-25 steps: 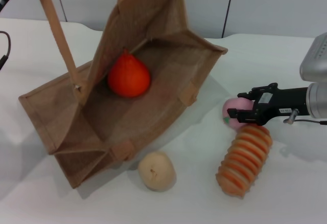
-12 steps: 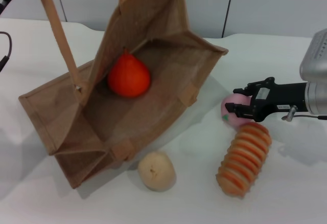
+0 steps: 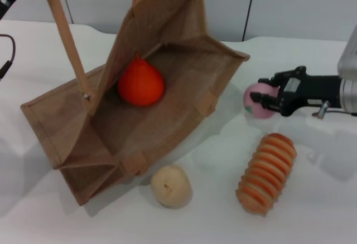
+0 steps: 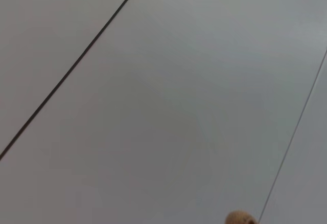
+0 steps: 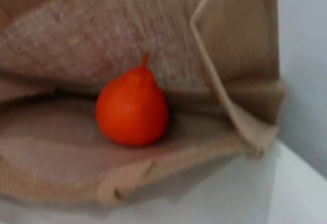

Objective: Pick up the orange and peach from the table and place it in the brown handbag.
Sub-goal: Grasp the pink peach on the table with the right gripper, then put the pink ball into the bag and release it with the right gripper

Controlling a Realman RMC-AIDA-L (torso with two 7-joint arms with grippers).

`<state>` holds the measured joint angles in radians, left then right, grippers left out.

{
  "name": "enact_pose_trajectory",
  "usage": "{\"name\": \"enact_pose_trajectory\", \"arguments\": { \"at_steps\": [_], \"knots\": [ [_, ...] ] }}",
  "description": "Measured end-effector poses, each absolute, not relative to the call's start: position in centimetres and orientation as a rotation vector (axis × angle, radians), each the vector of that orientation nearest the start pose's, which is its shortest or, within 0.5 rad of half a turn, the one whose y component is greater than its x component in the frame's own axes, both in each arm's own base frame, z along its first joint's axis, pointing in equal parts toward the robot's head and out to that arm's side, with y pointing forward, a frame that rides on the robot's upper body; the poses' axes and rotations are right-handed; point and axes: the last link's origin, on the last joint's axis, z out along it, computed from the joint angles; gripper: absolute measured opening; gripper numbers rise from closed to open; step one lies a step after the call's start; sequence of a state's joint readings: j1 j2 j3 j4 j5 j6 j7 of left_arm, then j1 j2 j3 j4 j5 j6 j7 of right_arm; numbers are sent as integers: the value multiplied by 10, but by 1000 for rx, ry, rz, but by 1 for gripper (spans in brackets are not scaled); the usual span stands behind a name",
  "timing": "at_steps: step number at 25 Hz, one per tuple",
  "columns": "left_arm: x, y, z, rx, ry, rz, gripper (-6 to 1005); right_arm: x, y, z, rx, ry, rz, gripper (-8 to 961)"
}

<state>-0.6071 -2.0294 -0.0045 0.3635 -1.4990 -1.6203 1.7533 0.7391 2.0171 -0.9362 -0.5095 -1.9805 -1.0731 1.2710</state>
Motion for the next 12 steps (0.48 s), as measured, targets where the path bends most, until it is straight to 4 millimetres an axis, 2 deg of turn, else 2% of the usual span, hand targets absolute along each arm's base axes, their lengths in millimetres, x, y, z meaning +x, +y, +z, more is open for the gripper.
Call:
{"name": "enact_pose_trajectory", "arguments": {
  "at_steps": [6,12],
  "knots": [
    [-272,364,98,-1754,-768,-1575,119,229,405,-5,-2648,233,392,348],
    [-272,365,97,-1760,-773,-1566,119,217,389,9,-2708,155,539,341]
  ]
}}
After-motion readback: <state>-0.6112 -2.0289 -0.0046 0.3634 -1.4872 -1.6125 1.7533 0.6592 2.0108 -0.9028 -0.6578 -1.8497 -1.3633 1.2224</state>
